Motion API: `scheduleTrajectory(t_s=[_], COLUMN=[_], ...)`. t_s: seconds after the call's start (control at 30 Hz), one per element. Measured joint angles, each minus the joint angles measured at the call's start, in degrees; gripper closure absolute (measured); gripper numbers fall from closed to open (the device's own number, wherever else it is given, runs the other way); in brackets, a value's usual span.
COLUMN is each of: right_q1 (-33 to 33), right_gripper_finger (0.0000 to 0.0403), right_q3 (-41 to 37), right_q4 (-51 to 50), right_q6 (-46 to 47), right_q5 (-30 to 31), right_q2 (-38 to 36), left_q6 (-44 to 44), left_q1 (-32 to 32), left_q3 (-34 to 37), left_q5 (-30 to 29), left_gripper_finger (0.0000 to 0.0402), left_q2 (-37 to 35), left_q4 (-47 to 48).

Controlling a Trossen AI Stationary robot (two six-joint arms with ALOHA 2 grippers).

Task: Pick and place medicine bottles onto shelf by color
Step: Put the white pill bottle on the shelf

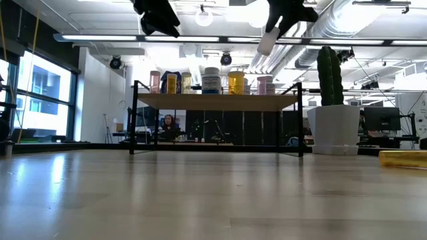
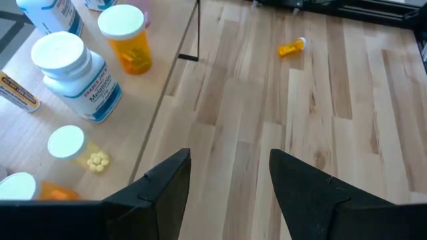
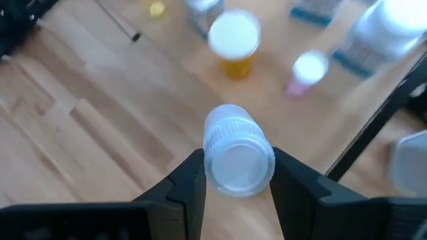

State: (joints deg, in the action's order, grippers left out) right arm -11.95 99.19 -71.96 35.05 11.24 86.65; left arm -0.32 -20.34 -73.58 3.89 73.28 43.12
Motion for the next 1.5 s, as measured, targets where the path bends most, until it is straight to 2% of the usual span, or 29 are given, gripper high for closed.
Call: scheduleTrajectory(t_s=[0.2,0.47,0.83,1.5], right_q1=[-6.45,-12.27,-13.31,-17.70], right_gripper_finger=[0.0279,0.0279,0.0279,0.0279], right_q3=[3.06,3.20,3.15,3.06], right_q4=[-1.13,-5.70,-8.73,-12.68], right_q6=[-8.27,-14.56,-23.14,-32.63], right_q5=[-0.19,-4.79,-8.33,-8.43], right_q2=[-0.02,0.94,7.02,13.87], left_q6=[-1.51,-4.01,-4.20,-5.51], left_q1=[0.00,0.00,0.00,0.00], left_q3=[0.00,0.00,0.00,0.00], left_q5=[-0.03,-0.23,-0.25,-0.23], left_gripper_finger=[0.0206,0.0206,0.0206,0.0206], left_q2=[0.02,0.04,0.07,0.07], left_q4=[-0.01,-0.01,-0.03,-0.03])
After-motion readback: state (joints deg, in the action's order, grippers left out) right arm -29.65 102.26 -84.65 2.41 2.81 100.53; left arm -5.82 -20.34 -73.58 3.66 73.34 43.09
